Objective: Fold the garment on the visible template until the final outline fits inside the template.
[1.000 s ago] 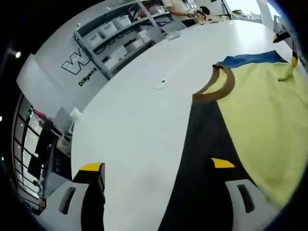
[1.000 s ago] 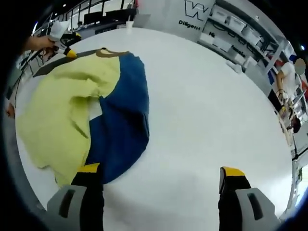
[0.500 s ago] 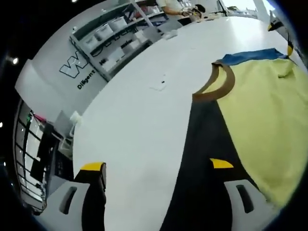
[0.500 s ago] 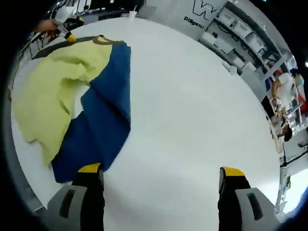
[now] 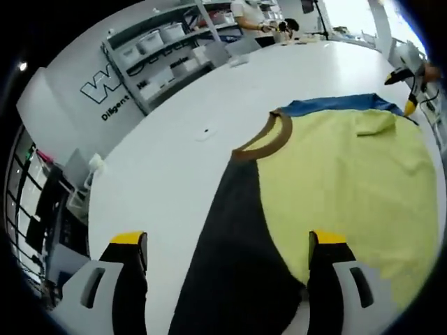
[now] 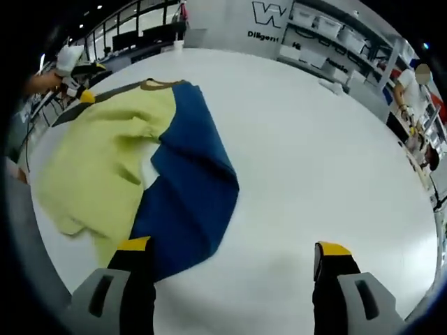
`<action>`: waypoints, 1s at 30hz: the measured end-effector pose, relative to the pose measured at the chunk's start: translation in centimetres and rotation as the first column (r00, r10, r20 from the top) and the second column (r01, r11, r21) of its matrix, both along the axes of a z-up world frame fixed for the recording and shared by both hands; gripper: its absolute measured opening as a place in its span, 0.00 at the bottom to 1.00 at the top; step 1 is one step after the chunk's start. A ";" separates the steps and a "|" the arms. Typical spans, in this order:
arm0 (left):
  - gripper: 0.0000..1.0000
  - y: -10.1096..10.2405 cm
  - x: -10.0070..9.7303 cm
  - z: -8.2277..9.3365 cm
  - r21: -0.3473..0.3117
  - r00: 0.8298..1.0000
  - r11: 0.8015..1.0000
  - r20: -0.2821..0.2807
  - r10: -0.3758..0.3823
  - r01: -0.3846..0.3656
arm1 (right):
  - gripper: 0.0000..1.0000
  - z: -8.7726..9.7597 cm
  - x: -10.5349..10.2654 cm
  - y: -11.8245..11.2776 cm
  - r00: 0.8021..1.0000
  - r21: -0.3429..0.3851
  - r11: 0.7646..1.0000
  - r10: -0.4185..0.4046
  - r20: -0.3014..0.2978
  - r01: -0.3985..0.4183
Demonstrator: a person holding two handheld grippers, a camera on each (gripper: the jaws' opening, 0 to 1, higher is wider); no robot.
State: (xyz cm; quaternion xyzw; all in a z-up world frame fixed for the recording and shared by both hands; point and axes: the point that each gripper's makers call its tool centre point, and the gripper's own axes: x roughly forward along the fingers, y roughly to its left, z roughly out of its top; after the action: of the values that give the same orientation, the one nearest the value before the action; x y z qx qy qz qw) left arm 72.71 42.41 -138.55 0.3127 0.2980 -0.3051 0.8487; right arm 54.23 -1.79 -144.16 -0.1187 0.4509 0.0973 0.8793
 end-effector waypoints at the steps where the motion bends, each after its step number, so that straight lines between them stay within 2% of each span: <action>1: 0.99 0.0 -0.8 0.0 0.003 1.000 1.000 -0.001 -0.004 0.004 | 0.93 0.1 0.0 0.3 1.000 0.007 1.000 0.004 0.008 -0.004; 5: 0.99 0.0 -3.9 -0.3 0.005 0.999 0.999 -0.022 -0.037 0.037 | 0.93 0.7 -0.4 1.4 0.999 0.022 0.999 0.039 0.033 -0.039; 10: 0.99 0.3 -6.7 -0.6 -0.012 0.998 0.999 -0.045 -0.039 0.038 | 0.91 2.0 -0.9 3.3 0.991 0.049 0.992 0.109 0.080 -0.114; 12: 0.99 0.5 -7.4 -0.7 -0.017 0.998 0.999 -0.049 -0.041 0.040 | 0.79 2.3 -1.3 4.1 0.983 0.048 0.985 0.164 0.079 -0.168; 14: 0.99 0.8 -7.8 -0.8 -0.029 0.998 0.999 -0.057 -0.034 0.032 | 0.67 2.5 -1.6 4.6 0.972 0.017 0.975 0.220 0.084 -0.223; 18: 0.96 0.2 -9.7 -0.6 -0.099 0.994 0.995 -0.098 -0.041 0.032 | 0.63 2.6 -2.1 6.1 0.968 0.060 0.968 0.238 0.084 -0.244; 20: 0.93 -0.2 -11.0 -0.6 -0.115 0.990 0.991 -0.117 -0.081 0.067 | 0.54 2.4 -2.8 7.3 0.963 0.111 0.957 0.261 0.063 -0.266; 21: 0.90 -0.4 -11.7 -0.5 -0.121 0.988 0.989 -0.118 -0.098 0.084 | 0.50 2.2 -3.1 7.5 0.963 0.108 0.957 0.264 0.054 -0.269; 24: 0.82 -0.8 -13.8 -0.6 -0.155 0.979 0.982 -0.153 -0.135 0.112 | 0.38 1.4 -4.2 8.5 0.957 0.135 0.948 0.289 0.017 -0.289; 26: 0.79 -1.2 -15.7 -1.0 -0.182 0.964 0.973 -0.198 -0.179 0.144 | 0.33 0.7 -4.9 9.1 0.960 0.171 0.947 0.279 -0.017 -0.273; 30: 0.69 -1.2 -19.0 -1.9 -0.177 0.939 0.963 -0.245 -0.241 0.201 | 0.26 0.5 -5.3 9.9 0.963 0.217 0.942 0.267 -0.029 -0.255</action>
State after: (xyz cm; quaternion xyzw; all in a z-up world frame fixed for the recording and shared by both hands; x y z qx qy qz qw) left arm 53.72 41.25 -140.47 0.2364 0.3478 -0.4593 0.7824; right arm 48.95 8.06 -143.65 -0.0805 0.4437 0.2638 0.8527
